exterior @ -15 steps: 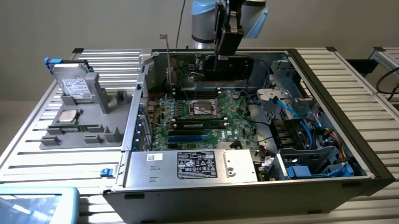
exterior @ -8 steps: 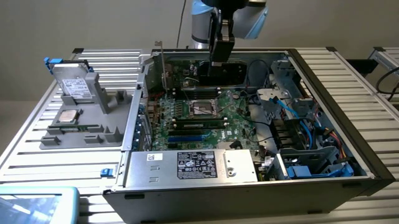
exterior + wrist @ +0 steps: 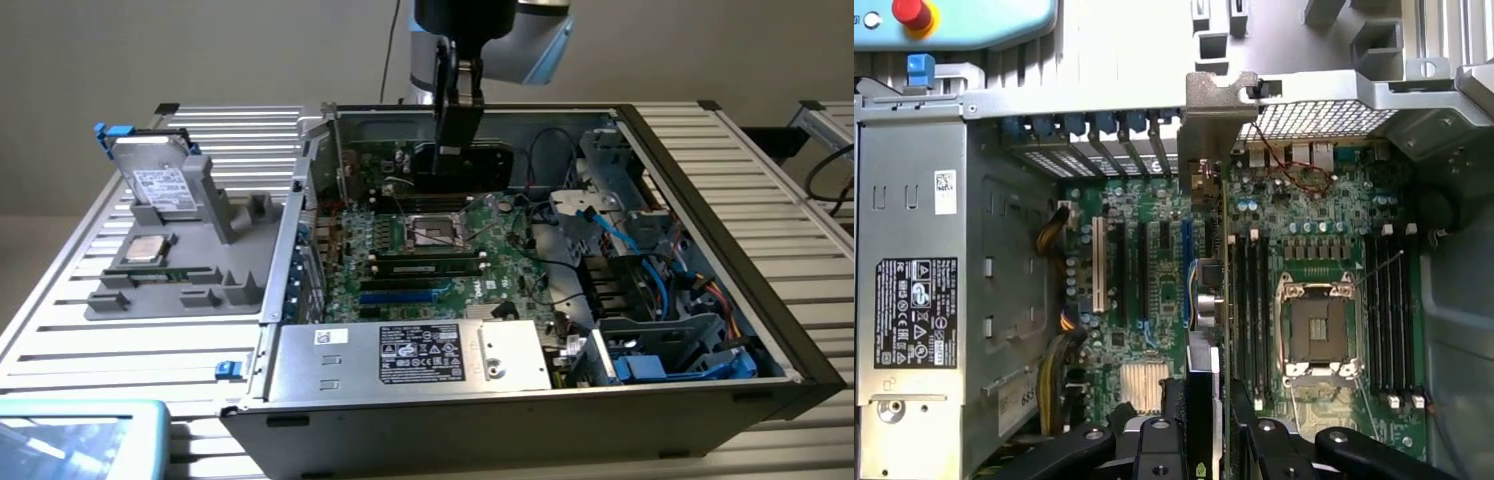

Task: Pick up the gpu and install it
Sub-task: 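Insert the gpu into the slot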

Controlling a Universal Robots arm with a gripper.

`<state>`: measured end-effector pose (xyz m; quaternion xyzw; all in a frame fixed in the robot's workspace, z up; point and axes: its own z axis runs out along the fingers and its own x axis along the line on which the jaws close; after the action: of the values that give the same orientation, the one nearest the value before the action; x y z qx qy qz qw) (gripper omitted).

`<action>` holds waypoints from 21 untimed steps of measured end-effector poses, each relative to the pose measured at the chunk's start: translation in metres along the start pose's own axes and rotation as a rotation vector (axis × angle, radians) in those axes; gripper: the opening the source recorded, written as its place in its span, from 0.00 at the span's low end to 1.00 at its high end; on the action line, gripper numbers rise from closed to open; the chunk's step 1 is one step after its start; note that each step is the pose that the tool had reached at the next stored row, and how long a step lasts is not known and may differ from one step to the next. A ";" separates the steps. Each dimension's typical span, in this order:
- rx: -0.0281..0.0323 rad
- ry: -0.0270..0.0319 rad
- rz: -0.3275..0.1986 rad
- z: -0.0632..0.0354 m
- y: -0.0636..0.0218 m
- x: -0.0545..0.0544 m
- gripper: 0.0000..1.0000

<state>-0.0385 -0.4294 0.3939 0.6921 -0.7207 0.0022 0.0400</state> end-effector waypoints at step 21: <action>0.0001 -0.0001 0.000 0.0387 0.0067 -0.002 0.28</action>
<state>-0.0472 -0.4293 0.3556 0.6921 -0.7207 0.0022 0.0399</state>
